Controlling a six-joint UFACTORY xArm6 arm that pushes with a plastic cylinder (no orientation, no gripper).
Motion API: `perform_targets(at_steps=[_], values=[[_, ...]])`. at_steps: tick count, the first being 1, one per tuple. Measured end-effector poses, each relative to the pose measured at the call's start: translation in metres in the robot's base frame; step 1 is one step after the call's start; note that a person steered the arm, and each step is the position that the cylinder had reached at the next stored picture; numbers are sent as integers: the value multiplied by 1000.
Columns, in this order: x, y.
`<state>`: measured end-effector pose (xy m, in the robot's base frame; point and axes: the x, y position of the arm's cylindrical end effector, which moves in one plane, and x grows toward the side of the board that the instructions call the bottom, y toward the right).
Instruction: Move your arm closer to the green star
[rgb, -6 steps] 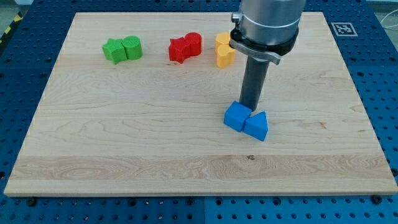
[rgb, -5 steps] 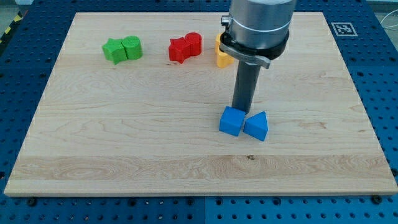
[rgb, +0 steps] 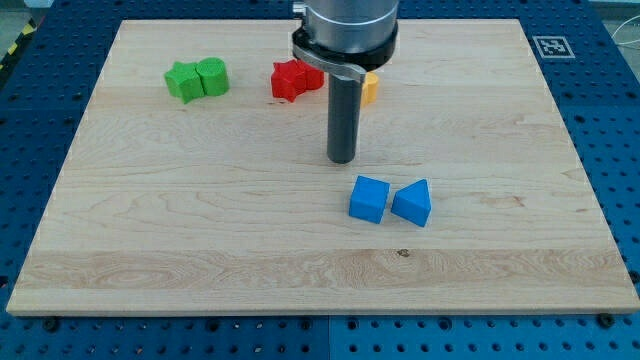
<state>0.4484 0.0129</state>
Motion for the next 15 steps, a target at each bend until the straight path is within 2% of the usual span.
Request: perform_targets(at_steps=[4,11,13,15], values=[[-27,-62],[-38,-209],[-72,-231],[-129,-230]])
